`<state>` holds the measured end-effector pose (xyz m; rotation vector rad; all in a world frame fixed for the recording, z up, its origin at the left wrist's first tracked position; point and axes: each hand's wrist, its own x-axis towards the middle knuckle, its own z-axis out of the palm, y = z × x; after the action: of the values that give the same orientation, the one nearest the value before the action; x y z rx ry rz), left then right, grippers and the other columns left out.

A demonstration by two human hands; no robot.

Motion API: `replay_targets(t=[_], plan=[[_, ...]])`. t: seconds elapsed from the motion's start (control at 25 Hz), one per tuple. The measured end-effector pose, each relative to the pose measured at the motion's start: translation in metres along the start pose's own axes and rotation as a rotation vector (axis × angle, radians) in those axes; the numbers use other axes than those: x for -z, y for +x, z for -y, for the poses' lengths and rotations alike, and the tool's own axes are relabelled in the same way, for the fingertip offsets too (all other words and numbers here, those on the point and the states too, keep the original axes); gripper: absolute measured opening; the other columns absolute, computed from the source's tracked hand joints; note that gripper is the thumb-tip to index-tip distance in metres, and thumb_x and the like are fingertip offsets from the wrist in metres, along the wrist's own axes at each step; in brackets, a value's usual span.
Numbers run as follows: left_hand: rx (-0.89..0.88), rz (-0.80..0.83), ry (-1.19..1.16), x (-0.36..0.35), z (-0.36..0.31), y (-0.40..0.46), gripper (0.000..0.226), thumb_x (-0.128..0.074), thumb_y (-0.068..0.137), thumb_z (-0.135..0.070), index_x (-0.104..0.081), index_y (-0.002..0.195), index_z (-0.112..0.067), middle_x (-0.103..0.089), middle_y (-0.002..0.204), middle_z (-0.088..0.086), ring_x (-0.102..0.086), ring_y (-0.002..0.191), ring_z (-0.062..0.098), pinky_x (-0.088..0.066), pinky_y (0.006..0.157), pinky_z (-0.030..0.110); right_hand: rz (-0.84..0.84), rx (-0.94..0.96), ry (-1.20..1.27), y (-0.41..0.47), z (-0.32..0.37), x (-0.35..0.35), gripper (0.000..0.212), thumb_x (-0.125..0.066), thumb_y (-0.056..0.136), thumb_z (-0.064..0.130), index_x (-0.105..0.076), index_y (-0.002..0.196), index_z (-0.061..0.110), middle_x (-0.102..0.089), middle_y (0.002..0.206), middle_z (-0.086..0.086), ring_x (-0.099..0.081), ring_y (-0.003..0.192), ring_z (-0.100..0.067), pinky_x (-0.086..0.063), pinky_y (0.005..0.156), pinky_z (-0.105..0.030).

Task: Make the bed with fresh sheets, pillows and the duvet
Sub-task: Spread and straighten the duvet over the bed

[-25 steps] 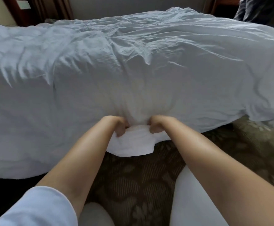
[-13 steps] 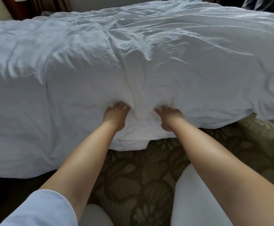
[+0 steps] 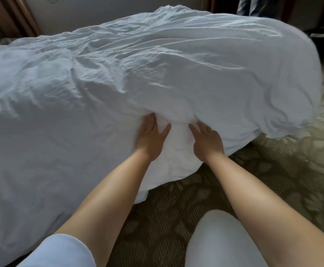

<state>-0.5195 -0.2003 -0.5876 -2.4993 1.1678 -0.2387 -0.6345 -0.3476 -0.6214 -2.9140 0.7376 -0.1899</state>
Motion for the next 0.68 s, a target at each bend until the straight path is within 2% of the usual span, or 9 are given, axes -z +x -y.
replay_targets(t=[0.08,0.16,0.2,0.24,0.32,0.4,0.52,0.6,0.68], plan=[[-0.121,-0.194,0.053,0.002,-0.013,0.021,0.054,-0.034,0.098,-0.02,-0.022,0.151,-0.026,-0.018,0.153,0.027,-0.013,0.144,0.041,-0.002,0.117,0.049,-0.056,-0.04,0.055,0.005,-0.025,0.001,0.067,-0.031,0.097,0.009,0.002,0.152,0.024,-0.003,0.16,-0.005,-0.012,0.145,-0.023,-0.016,0.115,-0.036],[-0.246,-0.413,0.266,0.011,-0.022,0.04,0.051,-0.032,0.091,-0.021,-0.047,0.14,-0.027,-0.045,0.144,0.015,-0.04,0.134,0.035,-0.021,0.111,0.057,-0.091,-0.112,0.089,0.014,-0.049,0.0,0.066,-0.031,0.098,0.011,0.004,0.152,0.025,-0.002,0.16,-0.006,-0.014,0.144,-0.024,-0.018,0.115,-0.037],[-0.276,-0.471,0.345,0.019,-0.027,0.05,0.052,-0.03,0.092,-0.024,-0.045,0.141,-0.028,-0.041,0.148,0.011,-0.038,0.136,0.032,-0.019,0.11,0.062,-0.084,-0.161,0.11,0.019,-0.06,-0.001,0.066,-0.032,0.099,0.013,0.004,0.152,0.026,-0.002,0.16,-0.006,-0.015,0.143,-0.025,-0.019,0.114,-0.038],[-0.299,-0.44,0.352,0.028,-0.036,0.062,0.053,-0.028,0.095,-0.029,-0.032,0.147,-0.03,-0.025,0.156,0.01,-0.024,0.143,0.033,-0.008,0.108,0.067,-0.072,-0.206,0.137,0.023,-0.071,-0.002,0.065,-0.033,0.099,0.015,0.002,0.153,0.026,-0.003,0.16,-0.005,-0.019,0.142,-0.026,-0.021,0.113,-0.039],[-0.312,-0.283,0.358,0.045,-0.054,0.085,0.061,-0.028,0.098,-0.047,-0.007,0.152,-0.031,0.008,0.16,0.008,0.009,0.146,0.033,0.01,0.102,0.071,-0.067,-0.273,0.215,0.03,-0.089,-0.008,0.062,-0.034,0.099,0.017,-0.003,0.153,0.024,-0.008,0.159,-0.004,-0.027,0.137,-0.027,-0.026,0.11,-0.04],[-0.329,-0.236,0.447,0.053,-0.071,0.103,0.072,-0.03,0.093,-0.063,-0.001,0.152,-0.032,0.017,0.159,0.005,0.021,0.143,0.035,0.013,0.099,0.074,-0.091,-0.327,0.339,0.032,-0.104,-0.015,0.058,-0.034,0.1,0.017,-0.008,0.153,0.021,-0.012,0.157,-0.005,-0.028,0.136,-0.027,-0.029,0.108,-0.04],[-0.368,-0.226,0.566,0.061,-0.083,0.134,0.094,-0.041,0.082,-0.074,0.01,0.15,-0.035,0.025,0.157,0.001,0.028,0.141,0.035,0.011,0.097,0.077,-0.165,-0.392,0.506,0.037,-0.122,-0.028,0.054,-0.036,0.1,0.017,-0.018,0.151,0.016,-0.02,0.152,-0.01,-0.03,0.134,-0.029,-0.031,0.106,-0.038],[-0.417,-0.272,0.583,0.08,-0.08,0.157,0.108,-0.051,0.074,-0.076,0.016,0.148,-0.036,0.03,0.155,-0.001,0.027,0.141,0.035,0.0,0.096,0.081,-0.263,-0.463,0.587,0.04,-0.129,-0.036,0.052,-0.04,0.099,0.018,-0.025,0.148,0.017,-0.023,0.148,-0.012,-0.032,0.131,-0.03,-0.034,0.103,-0.039],[-0.394,-0.306,0.477,0.101,-0.078,0.178,0.117,-0.058,0.067,-0.076,0.02,0.145,-0.041,0.034,0.153,-0.002,0.025,0.141,0.039,-0.013,0.095,0.081,-0.399,-0.615,0.715,0.049,-0.134,-0.041,0.054,-0.047,0.096,0.022,-0.026,0.146,0.018,-0.022,0.146,-0.012,-0.03,0.13,-0.031,-0.035,0.101,-0.04]])
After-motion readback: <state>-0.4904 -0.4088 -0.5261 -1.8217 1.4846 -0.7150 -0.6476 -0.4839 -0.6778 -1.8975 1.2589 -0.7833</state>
